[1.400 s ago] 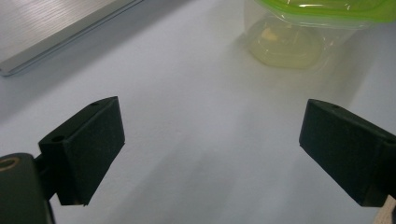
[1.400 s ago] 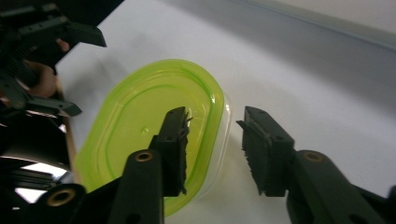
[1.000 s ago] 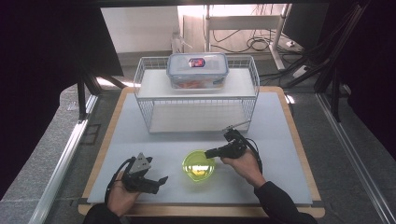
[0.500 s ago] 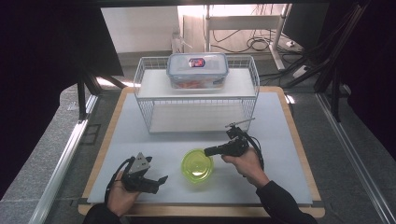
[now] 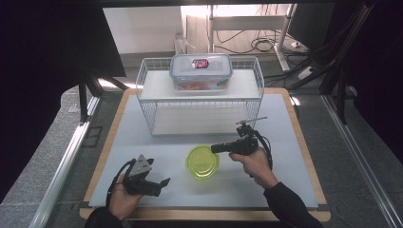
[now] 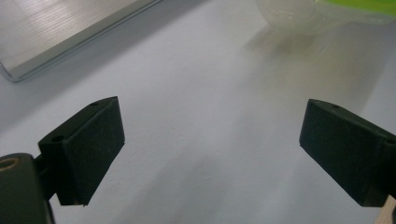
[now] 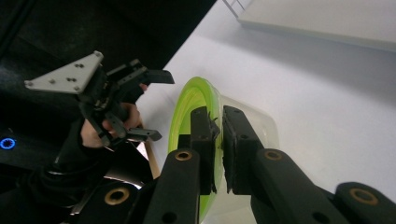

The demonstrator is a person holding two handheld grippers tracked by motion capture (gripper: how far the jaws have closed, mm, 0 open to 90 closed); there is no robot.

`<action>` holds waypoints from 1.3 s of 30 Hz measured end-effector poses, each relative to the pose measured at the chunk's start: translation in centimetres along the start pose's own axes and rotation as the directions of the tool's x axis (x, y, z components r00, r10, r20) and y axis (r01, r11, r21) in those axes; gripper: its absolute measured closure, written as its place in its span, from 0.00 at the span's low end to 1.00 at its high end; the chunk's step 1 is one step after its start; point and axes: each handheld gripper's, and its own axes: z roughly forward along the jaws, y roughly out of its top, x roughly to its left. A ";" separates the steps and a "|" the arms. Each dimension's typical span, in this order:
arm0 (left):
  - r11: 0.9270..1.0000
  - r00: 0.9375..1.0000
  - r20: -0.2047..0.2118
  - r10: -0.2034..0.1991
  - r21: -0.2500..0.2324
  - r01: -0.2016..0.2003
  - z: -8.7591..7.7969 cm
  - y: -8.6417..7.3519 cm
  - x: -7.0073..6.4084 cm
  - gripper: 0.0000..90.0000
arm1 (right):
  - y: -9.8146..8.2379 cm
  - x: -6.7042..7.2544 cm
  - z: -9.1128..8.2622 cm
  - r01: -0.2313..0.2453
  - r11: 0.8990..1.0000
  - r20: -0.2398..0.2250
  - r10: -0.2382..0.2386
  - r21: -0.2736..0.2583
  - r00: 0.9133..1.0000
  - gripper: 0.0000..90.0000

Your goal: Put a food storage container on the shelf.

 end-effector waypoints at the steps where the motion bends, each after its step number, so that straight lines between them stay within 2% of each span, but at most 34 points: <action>1: 1.000 1.000 -0.001 0.001 0.000 -0.001 0.0 0.0 0.0 0.07 | 0.1 0.1 -0.1 -0.001 1.000 -0.001 0.001 -0.006 1.000 0.94; 9: 1.000 1.000 -0.001 0.002 -0.003 -0.002 -0.1 0.0 0.0 0.07 | 1.4 1.0 -1.6 -0.002 0.998 -0.017 0.001 -0.056 1.000 0.94; 25: 1.000 1.000 0.005 0.012 -0.001 -0.012 -0.1 0.0 0.0 0.07 | 6.1 3.9 -5.1 -0.007 0.989 -0.024 0.003 -0.147 1.000 0.94; 33: 1.000 1.000 0.011 0.013 -0.002 -0.013 0.0 0.0 0.0 0.07 | 9.1 5.4 -7.0 -0.013 0.981 -0.025 0.008 -0.196 1.000 0.94; 39: 1.000 1.000 0.014 0.014 -0.001 -0.014 0.1 0.0 -0.1 0.07 | 11.5 6.2 -8.4 -0.020 0.970 -0.023 0.015 -0.243 1.000 0.94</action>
